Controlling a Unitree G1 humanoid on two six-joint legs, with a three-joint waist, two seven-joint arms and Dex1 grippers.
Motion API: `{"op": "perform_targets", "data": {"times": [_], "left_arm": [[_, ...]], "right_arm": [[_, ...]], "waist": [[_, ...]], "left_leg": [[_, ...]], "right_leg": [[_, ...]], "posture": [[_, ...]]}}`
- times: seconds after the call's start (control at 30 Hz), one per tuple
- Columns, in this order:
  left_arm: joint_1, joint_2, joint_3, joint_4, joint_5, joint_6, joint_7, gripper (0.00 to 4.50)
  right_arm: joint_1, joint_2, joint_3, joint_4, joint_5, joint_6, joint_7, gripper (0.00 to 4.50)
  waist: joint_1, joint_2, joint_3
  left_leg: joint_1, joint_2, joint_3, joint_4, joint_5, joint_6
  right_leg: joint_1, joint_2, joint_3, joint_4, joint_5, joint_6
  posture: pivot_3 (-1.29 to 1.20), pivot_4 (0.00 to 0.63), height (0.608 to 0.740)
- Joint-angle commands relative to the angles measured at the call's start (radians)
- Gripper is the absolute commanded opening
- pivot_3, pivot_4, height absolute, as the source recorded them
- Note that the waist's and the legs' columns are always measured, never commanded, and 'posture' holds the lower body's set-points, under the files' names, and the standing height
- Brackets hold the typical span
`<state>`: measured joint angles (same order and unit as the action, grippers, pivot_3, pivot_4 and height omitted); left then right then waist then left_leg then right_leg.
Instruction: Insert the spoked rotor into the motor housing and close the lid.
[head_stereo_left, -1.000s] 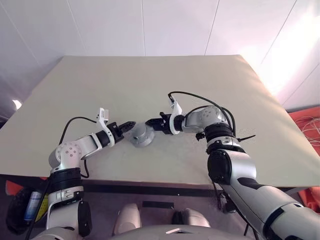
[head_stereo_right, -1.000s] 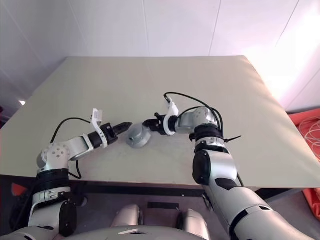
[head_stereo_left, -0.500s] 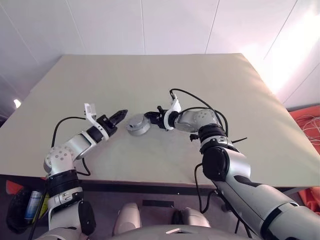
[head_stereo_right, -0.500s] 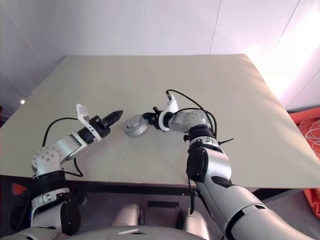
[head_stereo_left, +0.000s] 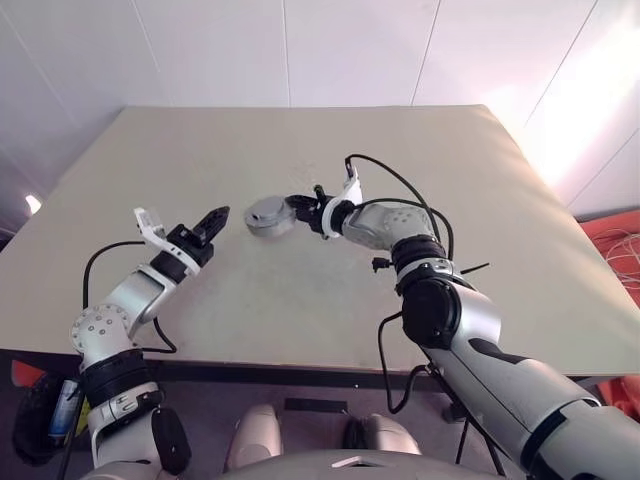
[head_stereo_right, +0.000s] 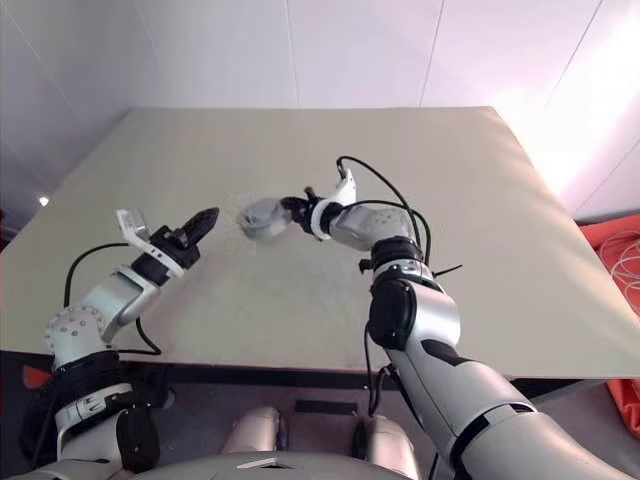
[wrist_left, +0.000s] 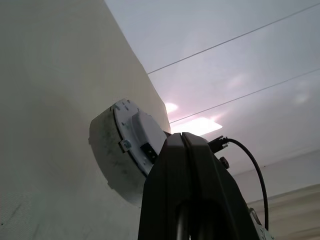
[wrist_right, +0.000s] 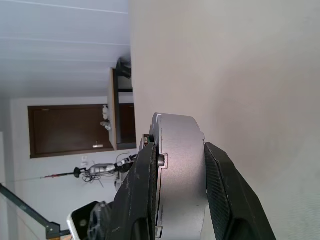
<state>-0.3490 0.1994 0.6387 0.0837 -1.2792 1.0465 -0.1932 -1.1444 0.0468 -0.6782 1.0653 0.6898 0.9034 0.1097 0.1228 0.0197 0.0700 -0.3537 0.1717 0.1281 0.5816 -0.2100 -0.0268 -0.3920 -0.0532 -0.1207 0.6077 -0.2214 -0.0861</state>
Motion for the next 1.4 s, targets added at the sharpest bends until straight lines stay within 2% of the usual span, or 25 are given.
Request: {"op": "perform_targets", "data": {"times": [0.03,0.3,0.4,0.7,0.8,0.93,1.03,1.4], "left_arm": [[0.009,0.008,-0.016,-0.018,-0.048,0.006,0.012,0.00],[0.017,0.011,-0.024,-0.015,-0.087,-0.023,0.025,0.00],[0.023,0.015,-0.027,-0.017,-0.091,-0.039,0.021,0.55],[0.033,0.018,-0.036,0.009,-0.131,-0.032,0.030,3.50],[0.011,0.001,-0.012,0.076,-0.242,-0.008,0.095,4.46],[0.000,-0.006,-0.021,0.099,-0.412,0.025,0.131,4.46],[-0.005,-0.005,-0.042,0.117,-0.489,0.026,0.158,4.46],[0.007,0.015,-0.098,0.131,-0.591,-0.004,0.186,4.46]], "right_arm": [[-0.080,-0.005,-0.030,-0.094,0.104,0.044,0.039,1.18],[-0.090,-0.021,-0.019,-0.110,0.132,0.043,0.011,1.18],[-0.083,-0.030,-0.008,-0.091,0.118,0.024,0.007,1.18],[-0.088,-0.043,0.006,-0.074,0.126,0.034,0.020,1.18],[-0.090,-0.036,0.022,-0.105,0.142,0.124,0.040,1.18],[-0.076,-0.027,0.040,-0.139,0.142,0.185,0.044,1.18],[-0.066,-0.022,0.046,-0.163,0.145,0.215,0.049,1.18],[-0.042,-0.007,0.065,-0.217,0.141,0.250,0.055,1.18]], "waist": [[0.001,-0.001,0.000],[0.001,-0.002,0.001],[0.001,-0.002,0.001],[0.000,-0.002,0.001],[0.000,-0.002,0.001],[0.001,-0.002,0.001],[0.004,-0.002,0.001],[0.002,-0.003,0.001]], "left_leg": [[0.000,0.000,0.000,0.000,0.000,0.000],[-0.005,0.000,0.000,0.002,0.000,0.000],[-0.007,0.000,0.000,0.002,0.000,0.000],[-0.016,0.001,-0.001,0.015,-0.002,0.002],[-0.015,0.002,-0.001,0.016,-0.001,0.002],[-0.015,0.002,-0.001,0.017,-0.001,0.001],[-0.015,0.002,-0.002,0.017,-0.001,0.000],[-0.015,0.002,-0.002,0.017,-0.001,0.000]], "right_leg": [[0.000,0.000,0.000,0.000,0.000,0.000],[-0.004,0.000,0.000,0.001,0.000,0.000],[-0.006,0.000,0.000,0.001,0.000,0.000],[-0.013,0.000,0.000,0.008,0.001,0.001],[-0.012,0.000,0.000,0.011,0.000,0.001],[-0.012,0.000,0.000,0.014,0.000,0.001],[-0.012,0.000,0.000,0.014,0.001,0.000],[-0.012,0.000,0.000,0.014,0.001,0.001]], "posture": [[0.00,0.000,0.740],[0.00,0.000,0.740],[0.00,0.000,0.740],[0.00,0.000,0.740],[0.00,0.000,0.740],[0.00,0.000,0.740],[0.00,0.000,0.740],[0.00,0.000,0.740]]}}
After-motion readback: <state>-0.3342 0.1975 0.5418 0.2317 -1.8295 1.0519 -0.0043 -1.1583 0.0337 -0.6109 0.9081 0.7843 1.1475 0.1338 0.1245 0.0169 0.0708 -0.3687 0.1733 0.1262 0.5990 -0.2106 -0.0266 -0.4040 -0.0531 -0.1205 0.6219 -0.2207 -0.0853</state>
